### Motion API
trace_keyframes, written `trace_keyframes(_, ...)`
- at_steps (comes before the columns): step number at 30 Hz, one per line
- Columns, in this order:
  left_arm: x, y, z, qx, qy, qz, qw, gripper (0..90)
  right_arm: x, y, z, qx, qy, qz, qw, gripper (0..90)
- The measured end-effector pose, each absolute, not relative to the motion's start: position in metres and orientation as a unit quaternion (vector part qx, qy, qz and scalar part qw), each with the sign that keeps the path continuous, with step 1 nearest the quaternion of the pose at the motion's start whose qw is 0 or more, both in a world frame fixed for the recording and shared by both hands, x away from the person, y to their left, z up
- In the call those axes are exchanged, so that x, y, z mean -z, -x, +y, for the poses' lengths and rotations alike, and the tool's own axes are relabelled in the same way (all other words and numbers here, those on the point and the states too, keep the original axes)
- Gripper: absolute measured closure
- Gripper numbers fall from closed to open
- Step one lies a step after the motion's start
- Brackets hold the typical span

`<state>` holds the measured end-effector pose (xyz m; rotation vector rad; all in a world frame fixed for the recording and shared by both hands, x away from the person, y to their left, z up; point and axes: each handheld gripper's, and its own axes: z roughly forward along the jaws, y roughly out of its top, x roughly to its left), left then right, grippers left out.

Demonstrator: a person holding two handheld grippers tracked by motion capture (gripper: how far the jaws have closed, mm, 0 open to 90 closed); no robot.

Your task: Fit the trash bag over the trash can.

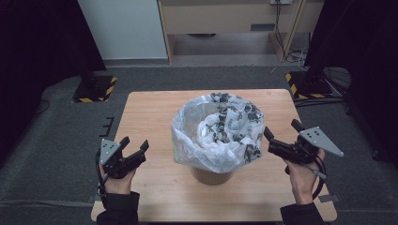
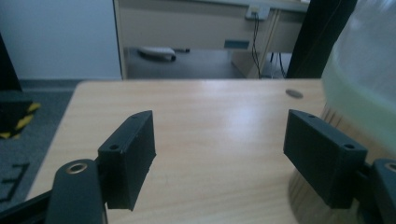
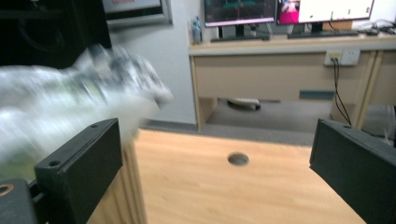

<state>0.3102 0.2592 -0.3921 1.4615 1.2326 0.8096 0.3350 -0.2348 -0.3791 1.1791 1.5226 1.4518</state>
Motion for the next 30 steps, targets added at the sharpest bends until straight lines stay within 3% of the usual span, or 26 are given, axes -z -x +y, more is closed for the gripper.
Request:
trace_keyframes(13,0.334,-0.307,0.243,-0.386,-0.580,0.475,0.537,22.8,0.457,-0.343,-0.246,-0.493,-0.503,0.632,0.323,2.6)
trace_keyframes(21,0.310,-0.314,0.227,-0.379,-0.575,0.451,0.568,21.1,0.492,-0.346,-0.248,-0.449,-0.518,0.658,0.312,3.3)
trace_keyframes(30,0.287,-0.325,0.208,-0.364,-0.574,0.412,0.607,19.1,0.508,-0.348,-0.251,-0.425,-0.525,0.673,0.302,3.9)
